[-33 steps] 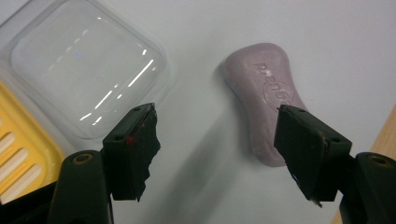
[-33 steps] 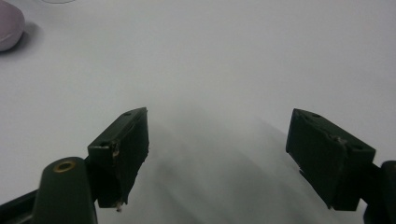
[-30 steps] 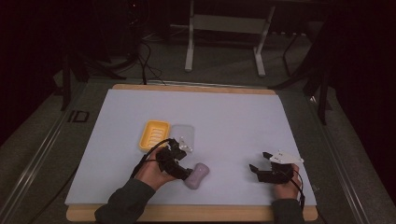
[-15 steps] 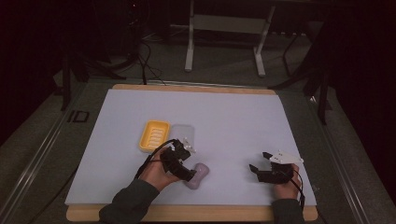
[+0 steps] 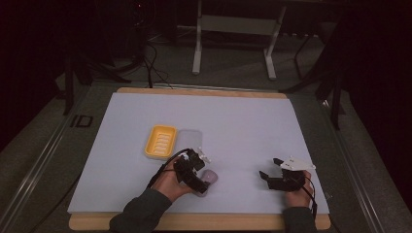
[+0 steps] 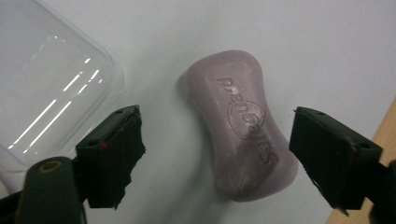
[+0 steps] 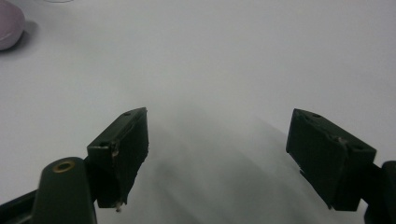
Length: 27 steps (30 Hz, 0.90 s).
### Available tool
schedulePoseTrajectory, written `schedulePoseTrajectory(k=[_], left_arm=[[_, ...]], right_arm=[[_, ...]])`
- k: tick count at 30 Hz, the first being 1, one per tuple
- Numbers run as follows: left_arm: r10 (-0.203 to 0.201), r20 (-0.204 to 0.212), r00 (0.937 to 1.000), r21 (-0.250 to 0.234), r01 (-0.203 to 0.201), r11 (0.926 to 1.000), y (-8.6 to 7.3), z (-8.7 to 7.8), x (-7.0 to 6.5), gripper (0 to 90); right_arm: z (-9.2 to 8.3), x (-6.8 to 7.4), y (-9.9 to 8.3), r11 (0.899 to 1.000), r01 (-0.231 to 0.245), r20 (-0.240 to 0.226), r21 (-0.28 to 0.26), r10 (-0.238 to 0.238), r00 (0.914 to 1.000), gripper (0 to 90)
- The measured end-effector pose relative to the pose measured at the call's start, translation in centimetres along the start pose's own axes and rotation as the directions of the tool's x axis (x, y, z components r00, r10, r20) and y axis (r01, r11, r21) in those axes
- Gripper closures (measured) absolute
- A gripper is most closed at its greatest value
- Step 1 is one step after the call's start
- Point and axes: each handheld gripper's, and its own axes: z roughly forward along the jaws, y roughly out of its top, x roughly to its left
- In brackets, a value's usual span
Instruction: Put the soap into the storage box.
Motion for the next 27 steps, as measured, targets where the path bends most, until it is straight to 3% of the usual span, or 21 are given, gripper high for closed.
schedulePoseTrajectory(k=[17, 27], left_arm=[[-0.025, -0.025, 0.9994, 0.029, 0.025, 0.9993, 0.3, 2.1, -1.0, 7.3], [-0.048, -0.012, 0.9988, 0.040, 0.048, 0.9980, 0.4, 3.2, -0.9, 10.8]], right_arm=[[0.0, 0.0, 0.0, 1.000, 0.004, 0.001, -0.003, -0.004, 1.0000, 20.6], [0.0, 0.0, 0.0, 1.000, 0.004, 0.000, -0.003, -0.004, 1.0000, 20.5]])
